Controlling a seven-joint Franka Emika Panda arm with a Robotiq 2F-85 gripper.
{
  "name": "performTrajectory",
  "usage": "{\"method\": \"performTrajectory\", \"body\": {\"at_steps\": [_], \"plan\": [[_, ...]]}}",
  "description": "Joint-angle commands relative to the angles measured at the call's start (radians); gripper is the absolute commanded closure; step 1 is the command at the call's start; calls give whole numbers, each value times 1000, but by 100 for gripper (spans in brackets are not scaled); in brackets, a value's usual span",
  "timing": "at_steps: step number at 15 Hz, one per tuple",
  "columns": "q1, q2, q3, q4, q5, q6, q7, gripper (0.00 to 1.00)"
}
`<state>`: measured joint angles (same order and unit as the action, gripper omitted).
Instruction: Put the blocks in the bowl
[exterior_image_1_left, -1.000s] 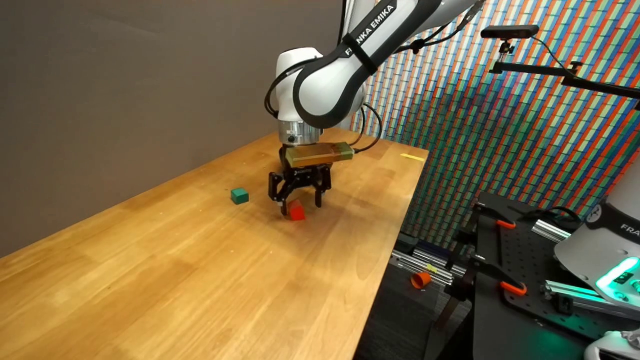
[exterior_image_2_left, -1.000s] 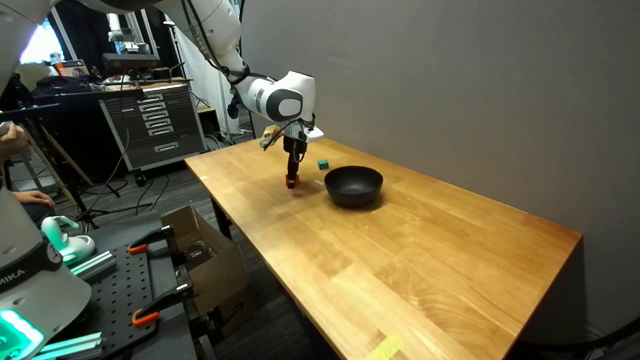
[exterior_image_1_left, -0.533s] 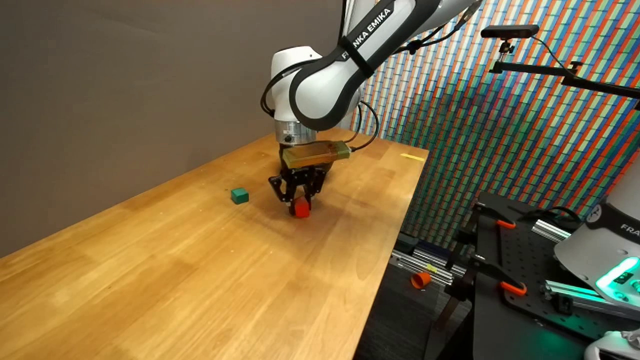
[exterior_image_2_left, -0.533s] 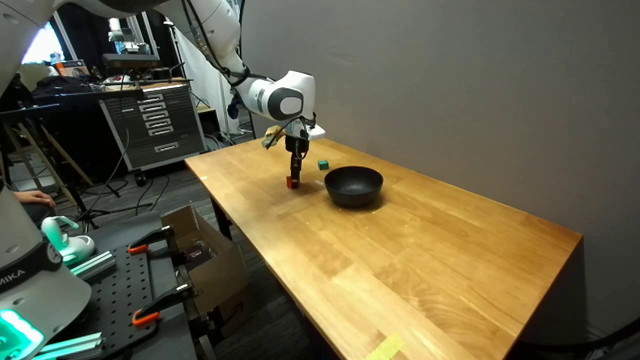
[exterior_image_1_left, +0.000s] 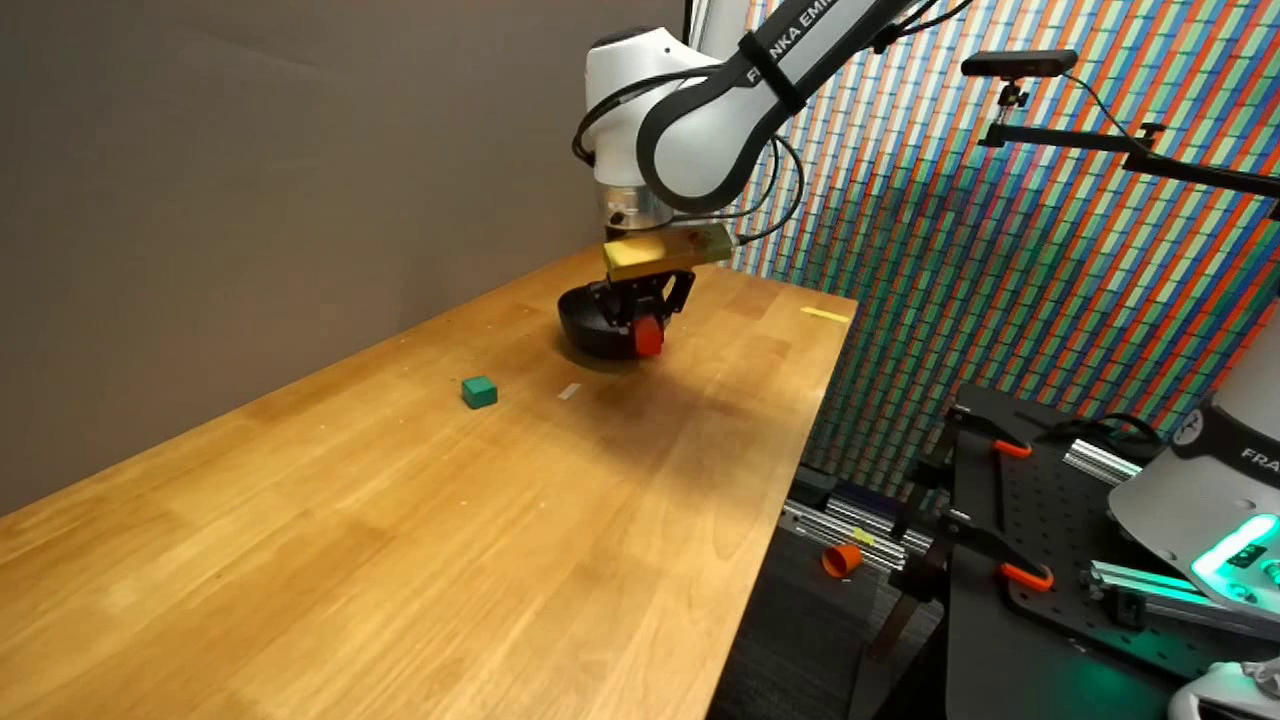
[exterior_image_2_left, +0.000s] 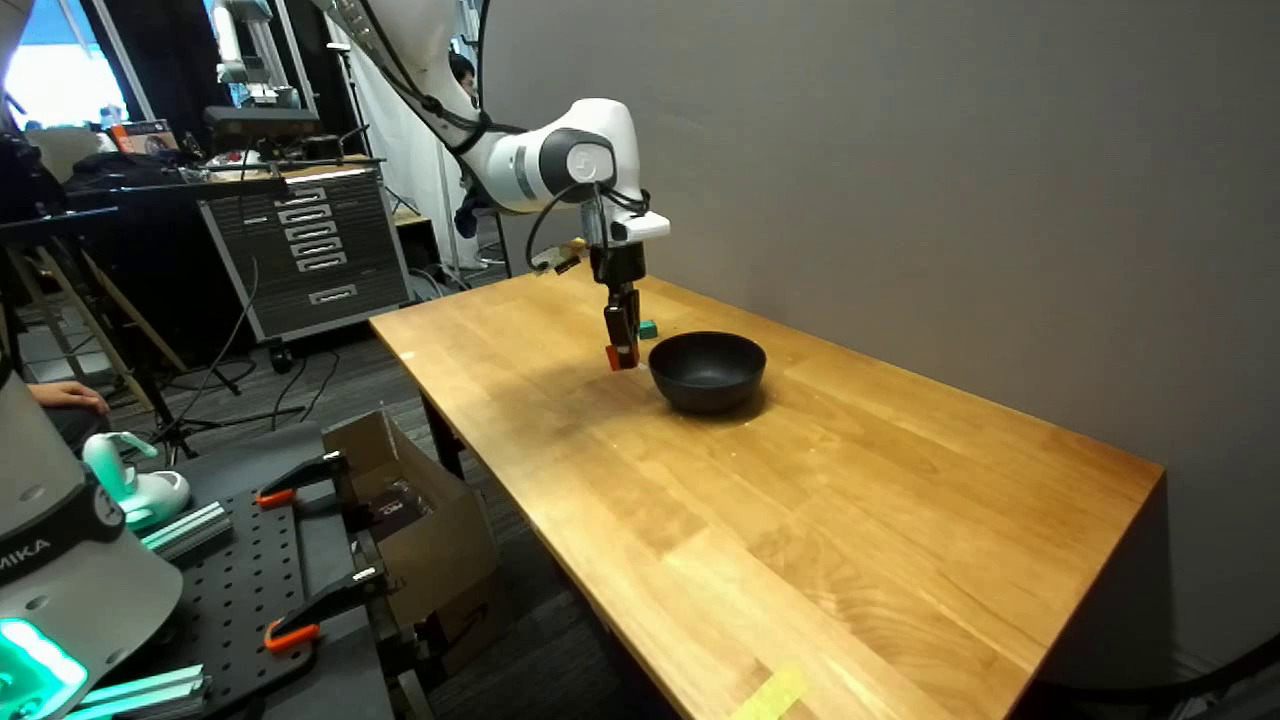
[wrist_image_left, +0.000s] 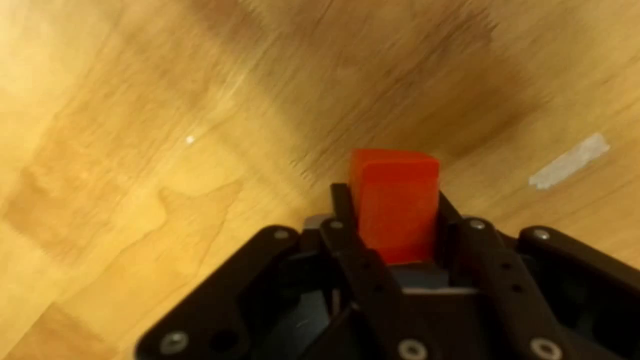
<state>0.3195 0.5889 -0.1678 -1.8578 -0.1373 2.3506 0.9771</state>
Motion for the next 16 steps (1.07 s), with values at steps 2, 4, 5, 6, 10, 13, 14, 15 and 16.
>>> {"method": "performTrajectory", "body": {"at_steps": [2, 4, 5, 6, 10, 13, 14, 15, 16], "plan": [[7, -124, -36, -88, -121, -2, 154, 88], [-8, -125, -26, -77, -147, -4, 185, 88], [-7, -109, -26, -61, -173, 7, 201, 88], [-3, -99, -28, -49, -203, 14, 221, 88], [-3, -61, -26, -3, -282, 36, 277, 38], [1, -28, -30, 30, -332, 50, 319, 22], [3, -18, -30, 38, -344, 56, 329, 15], [-12, -10, -10, 43, -320, 56, 308, 6], [-30, -10, 19, 41, -281, 60, 275, 1]]}}
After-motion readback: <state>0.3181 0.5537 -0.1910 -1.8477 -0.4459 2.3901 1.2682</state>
